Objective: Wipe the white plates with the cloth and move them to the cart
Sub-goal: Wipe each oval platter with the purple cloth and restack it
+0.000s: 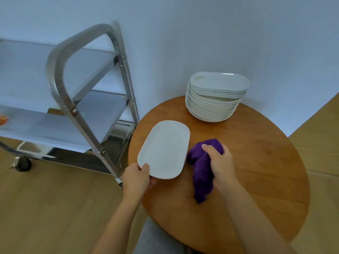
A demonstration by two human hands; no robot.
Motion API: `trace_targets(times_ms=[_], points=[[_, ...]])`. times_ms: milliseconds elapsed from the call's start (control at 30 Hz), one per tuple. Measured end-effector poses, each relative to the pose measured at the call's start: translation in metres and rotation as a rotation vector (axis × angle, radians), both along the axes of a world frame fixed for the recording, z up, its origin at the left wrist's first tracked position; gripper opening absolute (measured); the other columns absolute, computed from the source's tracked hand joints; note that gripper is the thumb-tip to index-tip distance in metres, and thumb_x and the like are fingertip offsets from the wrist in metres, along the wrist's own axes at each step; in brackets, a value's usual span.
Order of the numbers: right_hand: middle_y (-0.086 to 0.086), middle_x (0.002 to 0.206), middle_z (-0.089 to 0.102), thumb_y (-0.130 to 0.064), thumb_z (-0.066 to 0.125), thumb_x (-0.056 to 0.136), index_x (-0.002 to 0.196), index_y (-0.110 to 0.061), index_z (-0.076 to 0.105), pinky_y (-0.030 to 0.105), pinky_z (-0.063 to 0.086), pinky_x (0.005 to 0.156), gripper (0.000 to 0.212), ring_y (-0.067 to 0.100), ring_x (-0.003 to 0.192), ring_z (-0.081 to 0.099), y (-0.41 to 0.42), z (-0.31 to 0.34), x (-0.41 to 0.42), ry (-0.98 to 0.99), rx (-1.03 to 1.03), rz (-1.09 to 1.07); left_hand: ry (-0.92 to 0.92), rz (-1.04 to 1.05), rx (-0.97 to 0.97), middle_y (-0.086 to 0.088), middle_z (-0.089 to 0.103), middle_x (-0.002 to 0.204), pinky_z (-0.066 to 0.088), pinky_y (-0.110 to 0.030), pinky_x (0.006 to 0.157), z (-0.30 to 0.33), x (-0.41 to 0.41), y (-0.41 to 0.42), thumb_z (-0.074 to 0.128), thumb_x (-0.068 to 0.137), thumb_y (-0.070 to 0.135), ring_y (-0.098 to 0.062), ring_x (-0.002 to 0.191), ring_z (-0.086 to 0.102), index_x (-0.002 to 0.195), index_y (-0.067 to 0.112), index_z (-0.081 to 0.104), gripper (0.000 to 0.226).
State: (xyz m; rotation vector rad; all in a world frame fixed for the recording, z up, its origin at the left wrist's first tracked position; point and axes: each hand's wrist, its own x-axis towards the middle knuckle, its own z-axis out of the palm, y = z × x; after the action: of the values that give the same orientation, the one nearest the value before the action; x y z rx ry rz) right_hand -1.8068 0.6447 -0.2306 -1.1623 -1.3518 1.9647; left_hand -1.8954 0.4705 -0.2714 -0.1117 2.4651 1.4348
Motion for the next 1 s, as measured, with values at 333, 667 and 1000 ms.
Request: trace_targets(times_ms=[333,667,1000], points=[[-0.008,0.095,0.064,-0.027,0.071,0.079,0.086,-0.036,0.055,0.033,0.052,0.071,0.02,0.014,0.09,0.061,0.011,-0.008,-0.012,-0.053,0.022,0.024,0.151,-0.261,-0.632,0.004,0.052,0.064,0.04,-0.021,0.051,-0.004,-0.013,0.012,0.035,0.095,0.052,-0.007,0.055,0.05,0.072,0.02,0.051,0.042],[0.003,0.088,0.07,-0.02,0.07,0.081,0.092,-0.023,0.063,0.034,0.054,0.065,0.013,0.022,0.083,0.068,0.066,0.023,-0.032,0.014,0.03,0.019,0.304,-0.423,-0.399,0.0,0.052,0.058,0.036,-0.022,0.049,0.079,-0.065,0.105,0.047,0.093,0.043,-0.013,0.054,0.051,0.06,0.016,0.046,0.042],[0.004,0.089,0.069,-0.021,0.07,0.08,0.092,-0.021,0.063,0.039,0.056,0.071,0.014,0.022,0.082,0.067,0.136,0.038,-0.051,0.044,0.046,0.007,0.363,-0.401,-0.2,-0.017,0.062,0.082,0.035,-0.03,0.062,0.091,-0.154,0.25,0.047,0.094,0.035,-0.028,0.081,0.057,0.074,0.006,0.053,0.035]])
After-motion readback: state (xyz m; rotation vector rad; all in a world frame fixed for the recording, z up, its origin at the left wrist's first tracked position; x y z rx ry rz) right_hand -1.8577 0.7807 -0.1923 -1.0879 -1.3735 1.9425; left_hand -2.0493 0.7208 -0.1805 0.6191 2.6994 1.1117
